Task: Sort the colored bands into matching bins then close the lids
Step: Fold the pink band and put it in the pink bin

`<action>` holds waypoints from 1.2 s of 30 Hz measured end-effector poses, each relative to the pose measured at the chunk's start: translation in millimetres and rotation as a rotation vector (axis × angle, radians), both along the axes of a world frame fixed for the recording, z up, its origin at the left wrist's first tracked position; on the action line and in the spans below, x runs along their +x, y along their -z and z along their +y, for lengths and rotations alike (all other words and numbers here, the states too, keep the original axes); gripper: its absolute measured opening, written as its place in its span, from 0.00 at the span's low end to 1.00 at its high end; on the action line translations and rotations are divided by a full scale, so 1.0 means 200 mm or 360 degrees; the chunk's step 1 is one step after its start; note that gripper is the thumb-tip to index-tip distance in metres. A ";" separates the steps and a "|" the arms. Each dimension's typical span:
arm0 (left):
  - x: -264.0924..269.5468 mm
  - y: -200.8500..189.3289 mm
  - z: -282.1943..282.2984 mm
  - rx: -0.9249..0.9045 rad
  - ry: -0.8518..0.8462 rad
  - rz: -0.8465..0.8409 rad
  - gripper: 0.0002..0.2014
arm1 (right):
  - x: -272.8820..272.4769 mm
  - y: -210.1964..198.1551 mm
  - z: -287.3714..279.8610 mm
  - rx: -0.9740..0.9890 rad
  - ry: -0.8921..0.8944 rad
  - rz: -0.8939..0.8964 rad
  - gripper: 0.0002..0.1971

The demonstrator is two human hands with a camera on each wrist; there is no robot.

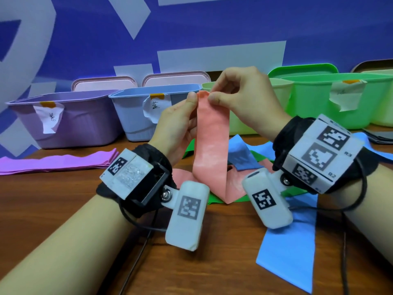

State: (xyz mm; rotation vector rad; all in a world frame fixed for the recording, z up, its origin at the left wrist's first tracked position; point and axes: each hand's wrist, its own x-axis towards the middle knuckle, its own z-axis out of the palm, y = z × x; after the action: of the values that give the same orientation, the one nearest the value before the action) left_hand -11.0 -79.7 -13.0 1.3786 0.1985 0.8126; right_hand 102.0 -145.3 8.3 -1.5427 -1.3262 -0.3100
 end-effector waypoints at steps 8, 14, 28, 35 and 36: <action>0.01 0.01 0.03 -0.0050 -0.0036 0.0035 0.16 | 0.02 0.02 0.01 0.0015 -0.0153 0.0138 0.13; 0.03 0.02 0.06 0.0075 -0.0071 0.0008 0.16 | 0.01 0.01 0.01 -0.0039 0.0145 -0.0071 0.07; 0.04 -0.41 0.00 0.0735 -0.0292 -0.0194 0.11 | -0.05 -0.58 -0.23 -0.0181 0.0289 -0.0371 0.13; 0.04 -0.75 -0.05 0.0851 -0.0284 -0.0108 0.10 | -0.08 -0.92 -0.30 -0.0109 0.0339 -0.0363 0.17; 0.03 -0.76 -0.05 0.0827 -0.0285 -0.0108 0.10 | -0.08 -0.94 -0.30 -0.0111 0.0342 -0.0336 0.17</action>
State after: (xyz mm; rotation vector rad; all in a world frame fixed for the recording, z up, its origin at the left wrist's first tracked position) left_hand -4.9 -90.1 139.2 1.8339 0.0573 1.1093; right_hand 85.6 -205.9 196.8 -1.7532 -1.3452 -0.5807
